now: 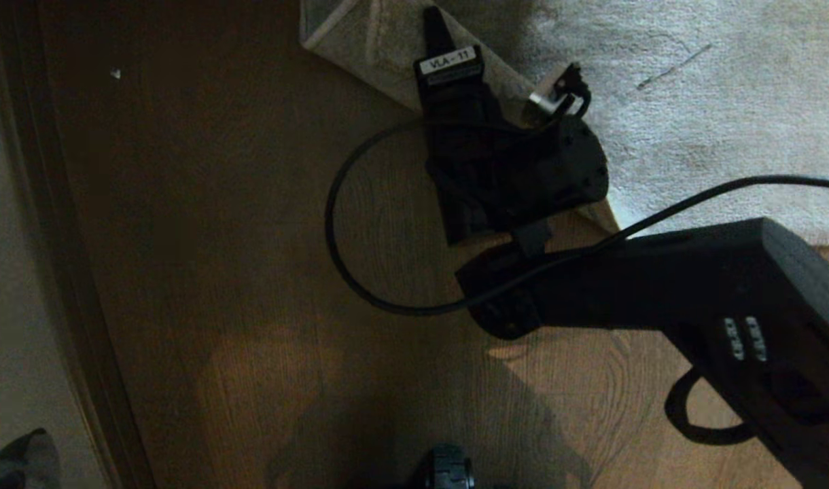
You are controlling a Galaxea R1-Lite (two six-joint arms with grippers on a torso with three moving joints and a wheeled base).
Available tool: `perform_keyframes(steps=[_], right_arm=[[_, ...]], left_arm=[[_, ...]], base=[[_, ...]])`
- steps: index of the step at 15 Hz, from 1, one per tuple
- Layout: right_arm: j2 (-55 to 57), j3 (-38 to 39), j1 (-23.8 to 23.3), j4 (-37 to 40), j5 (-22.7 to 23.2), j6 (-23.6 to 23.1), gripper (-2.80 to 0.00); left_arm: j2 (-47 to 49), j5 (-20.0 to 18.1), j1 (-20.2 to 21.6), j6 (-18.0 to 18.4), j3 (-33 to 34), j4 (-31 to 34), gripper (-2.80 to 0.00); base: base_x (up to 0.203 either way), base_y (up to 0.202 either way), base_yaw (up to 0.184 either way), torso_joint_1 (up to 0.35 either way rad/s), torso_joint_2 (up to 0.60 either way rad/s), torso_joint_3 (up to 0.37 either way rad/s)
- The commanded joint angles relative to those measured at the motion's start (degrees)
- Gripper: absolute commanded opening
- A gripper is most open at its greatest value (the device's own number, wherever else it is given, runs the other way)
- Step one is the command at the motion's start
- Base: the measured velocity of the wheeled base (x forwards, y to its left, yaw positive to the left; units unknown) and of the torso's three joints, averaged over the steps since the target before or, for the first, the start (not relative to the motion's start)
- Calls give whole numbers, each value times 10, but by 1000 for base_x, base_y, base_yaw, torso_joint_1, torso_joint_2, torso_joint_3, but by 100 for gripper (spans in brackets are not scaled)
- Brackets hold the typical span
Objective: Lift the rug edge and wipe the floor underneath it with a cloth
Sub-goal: Lift up the carpet
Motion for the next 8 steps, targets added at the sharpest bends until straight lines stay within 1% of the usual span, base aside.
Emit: perform_keyframes(steps=[1, 8], right_arm=[[-22, 0, 1, -28, 2, 2, -280], [-57, 0, 5, -28, 6, -4, -280]], left_arm=[[0, 0, 0, 0, 0, 0, -280], [0, 0, 0, 0, 0, 0, -280]], base=[[0, 0, 0, 0, 0, 0], [0, 0, 0, 0, 0, 0]])
